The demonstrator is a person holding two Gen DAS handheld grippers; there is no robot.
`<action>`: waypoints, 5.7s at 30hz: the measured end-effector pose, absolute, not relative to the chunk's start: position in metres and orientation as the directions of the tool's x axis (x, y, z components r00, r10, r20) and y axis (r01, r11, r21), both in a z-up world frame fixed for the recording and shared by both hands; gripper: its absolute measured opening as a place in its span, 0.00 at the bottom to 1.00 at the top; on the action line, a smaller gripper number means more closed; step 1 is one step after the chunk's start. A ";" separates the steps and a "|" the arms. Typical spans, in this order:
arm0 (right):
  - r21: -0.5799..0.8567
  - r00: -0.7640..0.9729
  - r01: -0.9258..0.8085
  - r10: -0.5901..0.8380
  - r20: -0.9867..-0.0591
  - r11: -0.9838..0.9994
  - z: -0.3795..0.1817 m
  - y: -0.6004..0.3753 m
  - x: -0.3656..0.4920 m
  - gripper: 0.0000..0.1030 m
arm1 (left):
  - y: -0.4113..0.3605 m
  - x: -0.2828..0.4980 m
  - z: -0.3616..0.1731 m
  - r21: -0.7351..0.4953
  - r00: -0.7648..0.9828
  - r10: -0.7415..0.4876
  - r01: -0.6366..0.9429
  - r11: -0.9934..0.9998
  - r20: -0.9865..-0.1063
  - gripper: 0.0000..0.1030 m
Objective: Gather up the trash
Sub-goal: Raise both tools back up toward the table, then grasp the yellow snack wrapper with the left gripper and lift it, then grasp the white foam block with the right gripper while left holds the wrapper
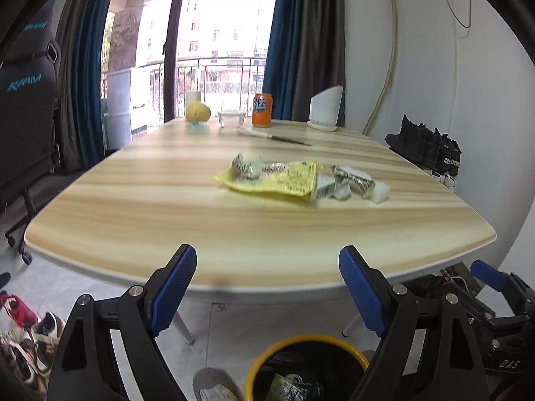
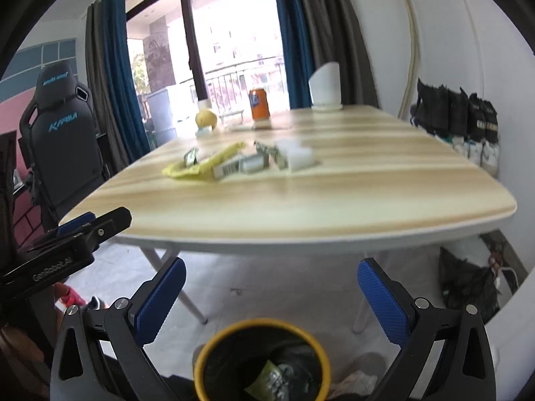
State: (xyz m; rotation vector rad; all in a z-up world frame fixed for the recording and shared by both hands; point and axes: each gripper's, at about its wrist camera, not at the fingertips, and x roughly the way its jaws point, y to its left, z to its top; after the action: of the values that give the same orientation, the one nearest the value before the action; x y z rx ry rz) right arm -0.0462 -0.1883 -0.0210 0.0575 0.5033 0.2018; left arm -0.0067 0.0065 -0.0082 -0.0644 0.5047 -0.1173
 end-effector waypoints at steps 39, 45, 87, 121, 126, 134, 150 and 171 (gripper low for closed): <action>0.122 0.872 -0.171 0.208 -0.443 0.978 -0.011 -0.220 0.000 1.00 | -0.035 0.084 -0.008 0.130 0.771 -0.043 0.162 0.978 -0.635 0.82; 0.131 0.869 -0.167 0.209 -0.448 0.977 -0.014 -0.222 0.001 1.00 | -0.034 0.086 -0.008 0.116 0.768 -0.051 0.162 0.980 -0.639 0.82; 0.105 0.895 -0.143 0.174 -0.412 0.984 0.009 -0.225 0.008 1.00 | -0.014 0.058 0.045 0.000 0.862 -0.193 0.219 0.976 -0.469 0.01; 0.128 0.888 -0.158 0.197 -0.415 0.979 0.017 -0.236 0.031 1.00 | -0.052 0.070 0.005 0.240 0.826 -0.061 0.232 0.943 -0.560 0.75; 0.135 0.889 -0.157 0.199 -0.413 0.978 0.016 -0.238 0.030 1.00 | -0.057 0.076 -0.004 0.271 0.808 -0.029 0.231 0.934 -0.589 0.75; 0.148 0.888 -0.145 0.195 -0.416 0.978 0.013 -0.244 0.032 1.00 | -0.049 0.078 -0.009 0.191 0.774 -0.081 0.254 0.948 -0.628 0.75; 0.147 0.888 -0.128 0.179 -0.424 0.981 0.009 -0.246 0.034 1.00 | -0.045 0.070 -0.004 0.117 0.770 -0.156 0.286 0.951 -0.619 0.01; 0.005 0.757 -0.275 0.220 -0.615 0.961 0.014 -0.217 0.091 1.00 | -0.006 0.045 0.067 -0.025 0.863 -0.294 0.311 0.950 -0.412 0.00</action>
State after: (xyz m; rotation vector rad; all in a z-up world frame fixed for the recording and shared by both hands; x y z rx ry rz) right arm 0.0910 -0.2172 0.0138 -0.0872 0.6590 0.2701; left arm 0.0454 -0.0056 0.0673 0.0431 0.4247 -0.3173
